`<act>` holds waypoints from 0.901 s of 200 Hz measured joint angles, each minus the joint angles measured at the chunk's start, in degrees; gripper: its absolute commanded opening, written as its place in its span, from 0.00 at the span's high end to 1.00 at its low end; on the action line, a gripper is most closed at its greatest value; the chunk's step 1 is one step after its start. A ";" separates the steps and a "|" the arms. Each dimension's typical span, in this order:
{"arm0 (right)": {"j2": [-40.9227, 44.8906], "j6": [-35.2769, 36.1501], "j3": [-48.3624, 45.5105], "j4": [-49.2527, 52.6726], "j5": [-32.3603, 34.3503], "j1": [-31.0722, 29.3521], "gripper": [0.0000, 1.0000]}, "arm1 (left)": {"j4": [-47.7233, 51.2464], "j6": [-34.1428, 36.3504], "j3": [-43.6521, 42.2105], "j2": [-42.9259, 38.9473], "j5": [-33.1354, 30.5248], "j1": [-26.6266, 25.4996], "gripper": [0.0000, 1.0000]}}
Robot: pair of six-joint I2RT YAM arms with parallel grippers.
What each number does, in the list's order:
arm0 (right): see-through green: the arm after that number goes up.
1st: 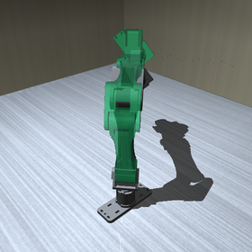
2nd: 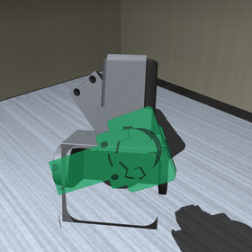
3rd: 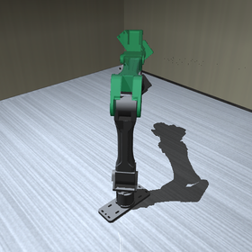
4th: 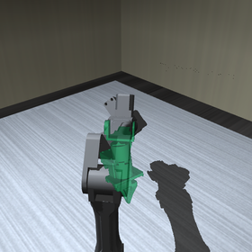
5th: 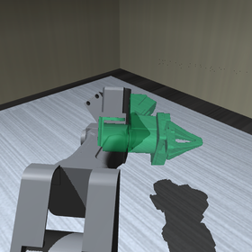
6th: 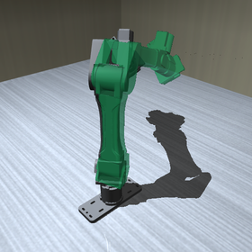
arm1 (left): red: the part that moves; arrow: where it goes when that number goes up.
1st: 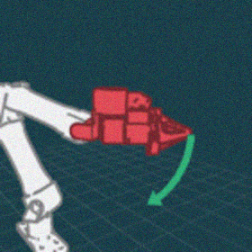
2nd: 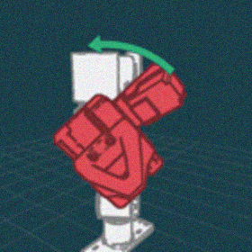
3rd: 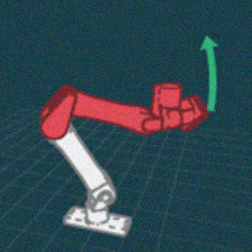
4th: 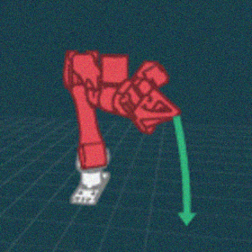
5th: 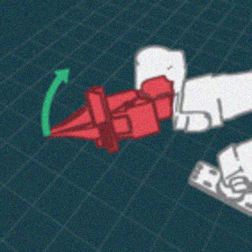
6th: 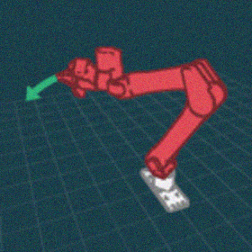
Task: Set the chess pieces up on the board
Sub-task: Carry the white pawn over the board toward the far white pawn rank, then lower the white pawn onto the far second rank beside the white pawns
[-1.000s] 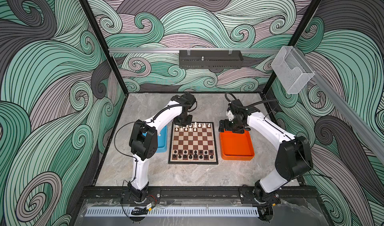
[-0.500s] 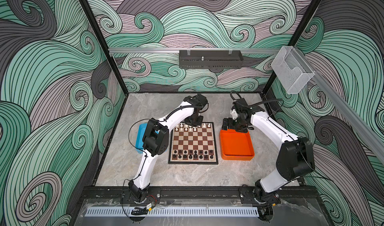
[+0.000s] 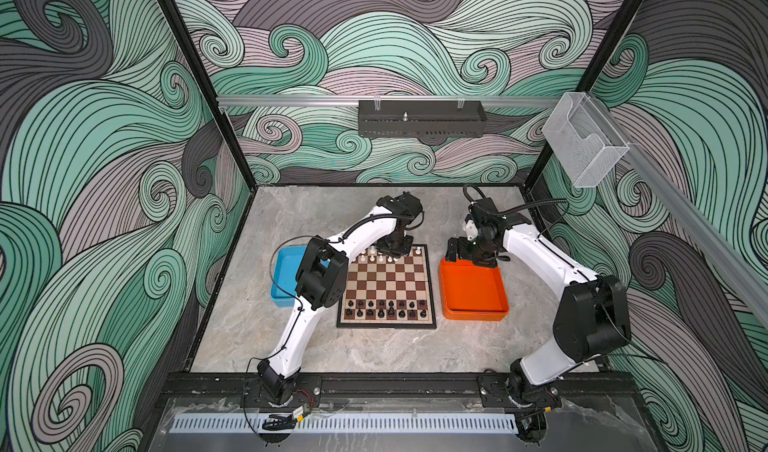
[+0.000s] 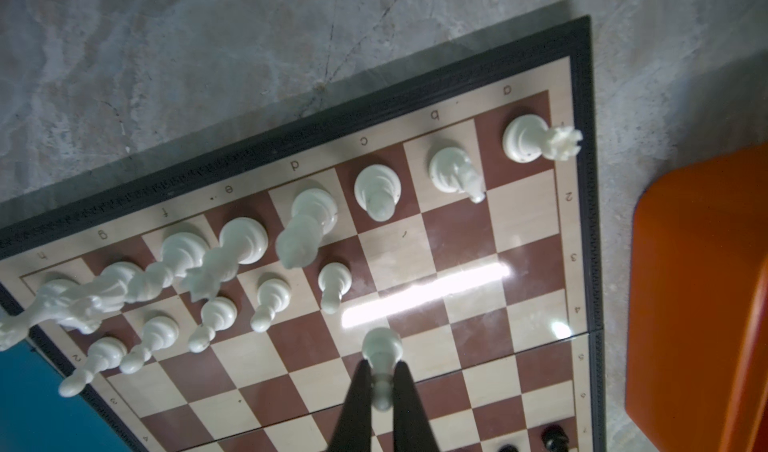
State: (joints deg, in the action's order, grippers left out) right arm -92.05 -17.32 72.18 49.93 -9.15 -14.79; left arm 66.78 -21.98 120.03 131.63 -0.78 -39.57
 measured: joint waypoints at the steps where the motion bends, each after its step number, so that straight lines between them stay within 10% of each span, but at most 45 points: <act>1: 0.00 0.00 0.00 0.00 0.00 0.00 0.03 | 0.00 0.00 0.00 0.02 0.00 0.00 0.90; 180: 0.00 0.24 -0.33 -0.02 -0.48 0.35 0.03 | -2.16 -1.60 3.93 4.50 0.57 -0.15 0.89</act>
State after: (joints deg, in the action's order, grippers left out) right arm -92.05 -17.08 71.85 49.91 -9.63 -14.44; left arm 64.62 -23.57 123.96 136.14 -0.21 -39.72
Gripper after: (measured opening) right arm 0.968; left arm 0.110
